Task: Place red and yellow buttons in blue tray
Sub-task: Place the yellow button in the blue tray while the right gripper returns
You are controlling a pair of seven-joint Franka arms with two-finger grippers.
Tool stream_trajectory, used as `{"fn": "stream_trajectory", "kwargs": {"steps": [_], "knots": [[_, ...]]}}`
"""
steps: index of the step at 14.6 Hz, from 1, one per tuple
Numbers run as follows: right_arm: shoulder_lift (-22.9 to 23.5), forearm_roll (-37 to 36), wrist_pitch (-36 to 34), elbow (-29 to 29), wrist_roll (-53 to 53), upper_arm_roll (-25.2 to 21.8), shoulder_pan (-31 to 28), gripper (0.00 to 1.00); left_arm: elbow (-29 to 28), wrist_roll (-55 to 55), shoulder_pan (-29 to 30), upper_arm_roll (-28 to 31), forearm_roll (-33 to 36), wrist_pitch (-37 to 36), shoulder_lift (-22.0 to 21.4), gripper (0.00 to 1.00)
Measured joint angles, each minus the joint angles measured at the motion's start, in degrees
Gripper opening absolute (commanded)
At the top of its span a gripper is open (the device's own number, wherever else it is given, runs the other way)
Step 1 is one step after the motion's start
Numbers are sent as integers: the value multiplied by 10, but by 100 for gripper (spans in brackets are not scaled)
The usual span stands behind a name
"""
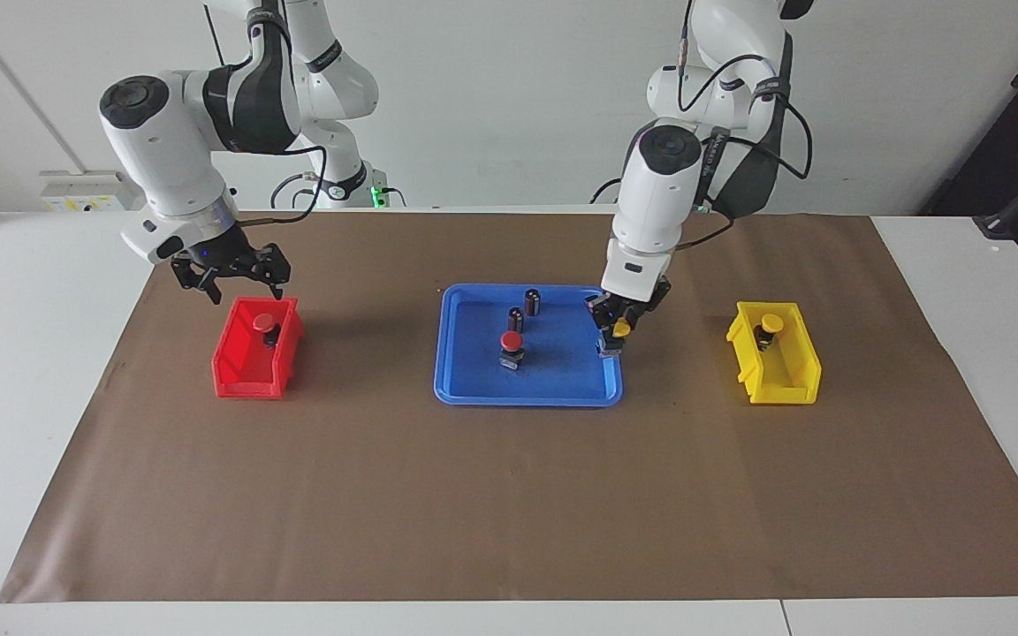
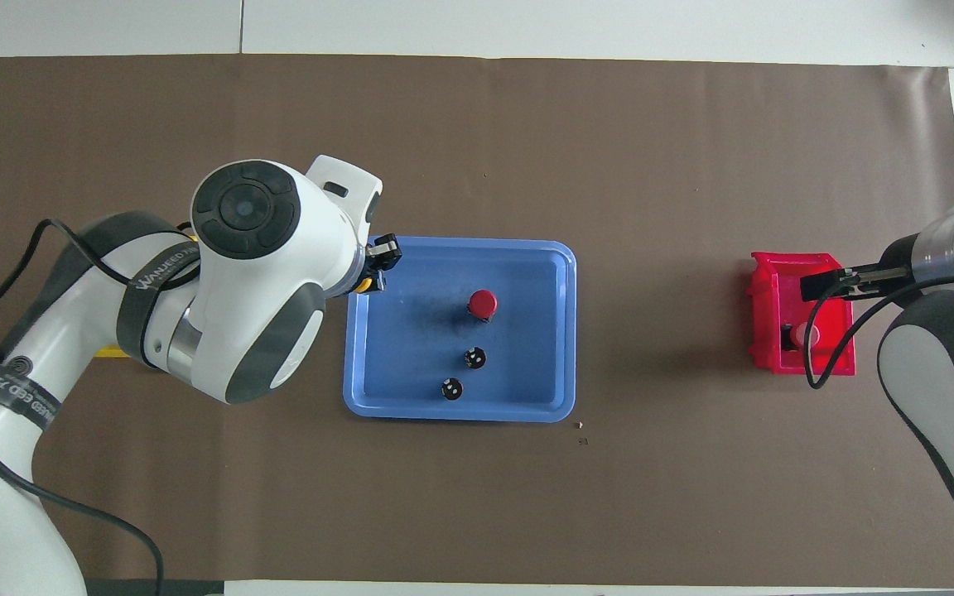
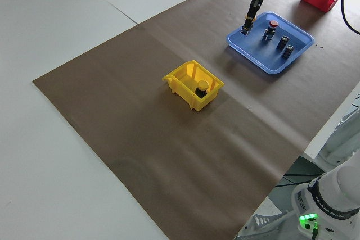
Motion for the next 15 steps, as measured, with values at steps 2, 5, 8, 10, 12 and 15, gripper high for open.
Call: {"fn": "stream_trajectory", "kwargs": {"steps": [2,5,8,10,12,15], "knots": [[0,0,43,-34,-17,0,-16,97,0,-36,-22,0,10,19,19,2],[3,0,86,-73,-29,0,-24,85,-1,-72,-41,1,32,29,45,2],[10,0,107,-86,-37,3,-23,68,0,-97,-51,1,49,47,70,6],[14,0,119,-95,-39,3,-24,67,1,-104,-57,1,50,50,73,7],[20,0,137,-103,-40,3,-24,67,2,-109,-63,1,50,50,72,23],[23,0,155,-118,-41,4,-22,67,2,-112,-66,1,50,53,72,69]]}}
